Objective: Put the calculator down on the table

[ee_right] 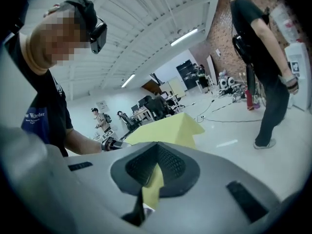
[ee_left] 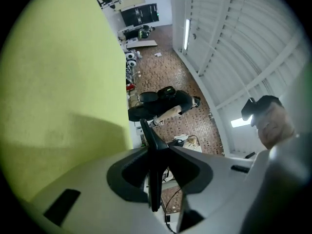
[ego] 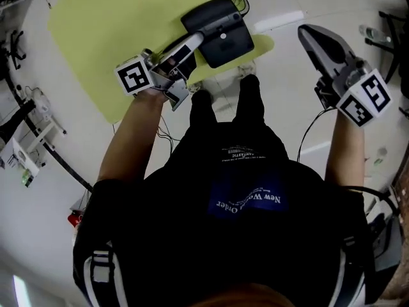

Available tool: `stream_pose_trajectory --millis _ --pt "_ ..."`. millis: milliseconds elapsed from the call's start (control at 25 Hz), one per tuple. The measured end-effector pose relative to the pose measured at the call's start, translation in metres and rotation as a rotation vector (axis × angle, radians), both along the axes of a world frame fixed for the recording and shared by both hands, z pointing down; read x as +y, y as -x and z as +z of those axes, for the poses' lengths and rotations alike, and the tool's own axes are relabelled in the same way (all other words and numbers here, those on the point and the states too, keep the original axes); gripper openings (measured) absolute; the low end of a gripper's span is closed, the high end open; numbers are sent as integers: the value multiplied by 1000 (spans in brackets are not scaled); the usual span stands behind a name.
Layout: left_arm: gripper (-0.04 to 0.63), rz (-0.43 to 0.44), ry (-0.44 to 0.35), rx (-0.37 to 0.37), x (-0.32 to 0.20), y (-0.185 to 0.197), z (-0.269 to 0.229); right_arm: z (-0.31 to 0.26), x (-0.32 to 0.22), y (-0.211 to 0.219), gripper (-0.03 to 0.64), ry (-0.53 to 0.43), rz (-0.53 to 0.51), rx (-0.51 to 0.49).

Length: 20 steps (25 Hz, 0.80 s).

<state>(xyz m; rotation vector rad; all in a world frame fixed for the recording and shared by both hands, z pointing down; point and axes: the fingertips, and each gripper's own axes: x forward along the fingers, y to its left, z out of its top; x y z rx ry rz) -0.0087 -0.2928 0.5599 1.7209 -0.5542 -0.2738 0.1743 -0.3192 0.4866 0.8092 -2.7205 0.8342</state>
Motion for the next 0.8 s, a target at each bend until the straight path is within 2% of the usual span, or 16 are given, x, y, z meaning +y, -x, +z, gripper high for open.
stream_pose_trajectory --millis 200,320,400,480,680,800 --pt "127 78 3 -89 11 5 39 40 12 20 -12 42 -19 -38" --pt "129 69 35 -116 13 7 45 42 15 21 -12 35 -39 -19" --pt "129 65 70 -162 18 10 50 40 15 21 -12 27 -48 -10" --pt "133 74 92 -229 22 12 56 38 16 23 -12 22 -53 -13" --pt "170 117 54 -478 21 16 70 37 22 26 -12 26 -67 -23" --pt "179 112 53 -539 20 13 73 39 23 27 -12 30 -70 -24"
